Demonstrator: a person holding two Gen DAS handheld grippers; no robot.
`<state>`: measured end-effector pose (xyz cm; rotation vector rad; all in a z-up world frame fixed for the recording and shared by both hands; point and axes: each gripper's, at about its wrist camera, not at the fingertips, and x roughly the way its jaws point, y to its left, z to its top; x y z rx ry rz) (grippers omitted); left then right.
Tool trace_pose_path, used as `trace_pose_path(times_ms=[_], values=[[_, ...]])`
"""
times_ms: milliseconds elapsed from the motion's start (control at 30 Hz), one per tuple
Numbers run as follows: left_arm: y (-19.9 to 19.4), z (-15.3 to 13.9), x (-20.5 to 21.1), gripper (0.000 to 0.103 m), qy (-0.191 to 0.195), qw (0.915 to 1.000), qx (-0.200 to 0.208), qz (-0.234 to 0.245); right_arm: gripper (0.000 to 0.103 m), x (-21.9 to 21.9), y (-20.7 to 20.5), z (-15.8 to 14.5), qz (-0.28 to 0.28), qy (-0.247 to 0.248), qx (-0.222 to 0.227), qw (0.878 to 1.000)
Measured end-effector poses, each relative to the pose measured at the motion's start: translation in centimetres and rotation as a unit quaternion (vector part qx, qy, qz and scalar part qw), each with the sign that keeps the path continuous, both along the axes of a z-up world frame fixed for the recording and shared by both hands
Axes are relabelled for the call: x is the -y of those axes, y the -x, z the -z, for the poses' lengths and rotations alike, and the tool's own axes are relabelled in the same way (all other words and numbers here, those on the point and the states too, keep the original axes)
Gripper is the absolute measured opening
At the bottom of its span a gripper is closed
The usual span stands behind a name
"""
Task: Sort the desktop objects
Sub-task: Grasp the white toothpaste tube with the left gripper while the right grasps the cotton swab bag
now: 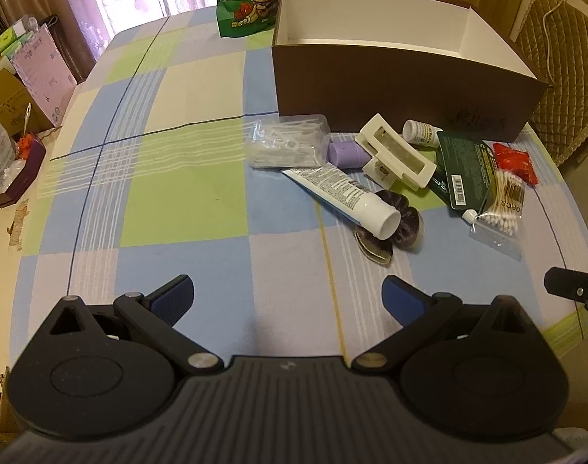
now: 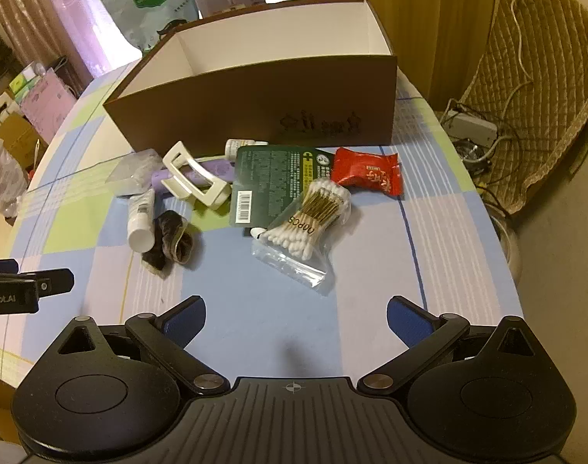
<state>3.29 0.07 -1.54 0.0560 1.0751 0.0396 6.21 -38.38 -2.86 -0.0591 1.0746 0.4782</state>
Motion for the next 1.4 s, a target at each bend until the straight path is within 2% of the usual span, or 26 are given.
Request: trace_pose_path(times_ms=[367,400,433,467,800,867,1000,1067,1267,1400], values=[[-2.0,0.8,0.1,0.102,0.001,1.0,-0.009,0.001,0.103,-0.4,-3.1,1.8,0.018,-0.01,-0.007,1.0],[-2.3,0.9,0.0,0.102,0.001,0.9999,-0.01,0.001,0.1,-0.4,-3.5,2.0,0.022,-0.015,-0.007,1.0],[-2.6,1.0,0.0,0.102,0.0,0.9999,-0.011,0.001,0.085,-0.5,-3.9,2.1,0.025,-0.021,-0.007,0.999],[-2.9,1.1,0.0,0.102,0.0,0.9999,-0.012,0.001,0.08,-0.5,-4.3,2.3,0.03,-0.027,-0.011,0.999],[-4.7,1.8,-0.6,0.102,0.004,0.9998,-0.018,-0.005,0.079,-0.8,-7.8,3.9,0.079,-0.065,-0.03,0.994],[-5.1,2.0,-0.8,0.101,0.005,0.9997,-0.021,-0.009,0.058,-0.9,-8.4,4.5,0.086,-0.069,-0.035,0.993],[-5.8,2.5,-1.3,0.1,0.012,0.9995,-0.024,-0.018,0.057,-0.6,-9.2,5.5,0.091,-0.08,-0.052,0.991],[-6.1,2.6,-1.5,0.1,0.021,0.9992,-0.024,-0.022,0.03,-0.4,-9.2,5.9,0.08,-0.083,-0.062,0.991],[-6.9,2.9,-1.6,0.098,0.04,0.9986,-0.022,-0.025,0.027,0.1,-7.7,5.4,0.029,-0.048,-0.071,0.996],[-7.8,3.4,-1.6,0.095,0.075,0.9962,-0.025,-0.036,0.027,0.8,-6.8,5.2,0.02,-0.034,-0.072,0.997]])
